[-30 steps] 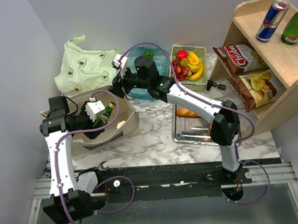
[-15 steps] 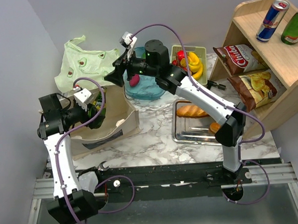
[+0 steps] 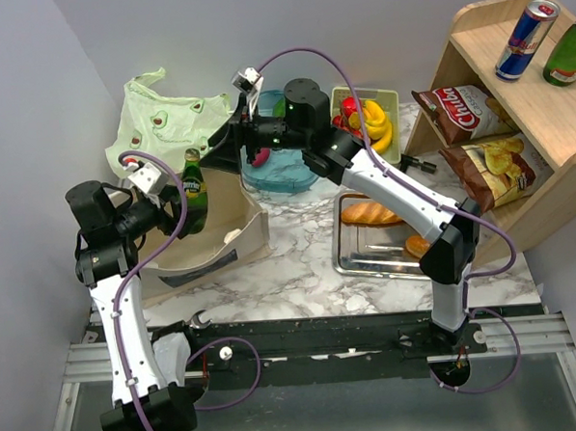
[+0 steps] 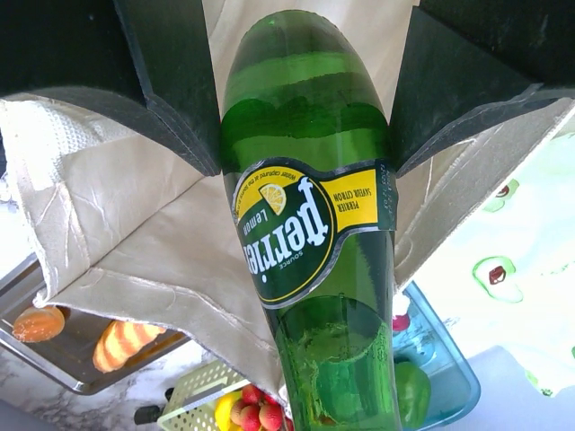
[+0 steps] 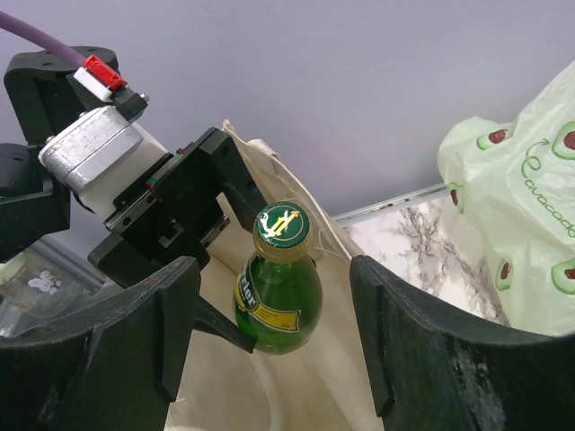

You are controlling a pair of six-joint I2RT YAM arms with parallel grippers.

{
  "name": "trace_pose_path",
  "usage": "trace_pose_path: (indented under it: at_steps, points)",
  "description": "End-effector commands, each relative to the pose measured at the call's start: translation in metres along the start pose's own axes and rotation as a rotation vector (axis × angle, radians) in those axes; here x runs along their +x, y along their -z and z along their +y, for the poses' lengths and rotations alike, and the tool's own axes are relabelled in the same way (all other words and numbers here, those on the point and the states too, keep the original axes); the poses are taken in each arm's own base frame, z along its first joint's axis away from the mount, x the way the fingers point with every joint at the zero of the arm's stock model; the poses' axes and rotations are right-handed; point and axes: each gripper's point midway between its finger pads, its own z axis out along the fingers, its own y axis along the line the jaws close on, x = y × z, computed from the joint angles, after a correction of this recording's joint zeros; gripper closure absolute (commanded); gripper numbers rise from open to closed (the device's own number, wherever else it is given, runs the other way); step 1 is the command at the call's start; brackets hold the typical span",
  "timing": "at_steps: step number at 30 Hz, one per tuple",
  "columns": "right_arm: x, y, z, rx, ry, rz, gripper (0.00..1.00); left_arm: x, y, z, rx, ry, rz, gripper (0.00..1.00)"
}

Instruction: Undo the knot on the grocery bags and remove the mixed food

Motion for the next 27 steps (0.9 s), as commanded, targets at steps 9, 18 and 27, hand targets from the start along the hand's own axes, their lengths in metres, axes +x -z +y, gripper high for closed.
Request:
trace_pose_path:
  at_steps: [9,18,27]
  points:
    - [0.006,-0.028,0.012,-0.069,0.024,-0.027,0.26,-0.043,0.001,-0.022,0.098,-0.116,-0.13,1.0]
    - [0.001,-0.043,0.019,-0.081,0.032,-0.071,0.5,-0.043,-0.001,-0.026,0.112,-0.119,-0.135,1.0]
    - [-0.001,-0.045,0.022,-0.079,0.033,-0.082,0.93,-0.042,-0.002,-0.026,0.114,-0.124,-0.134,1.0]
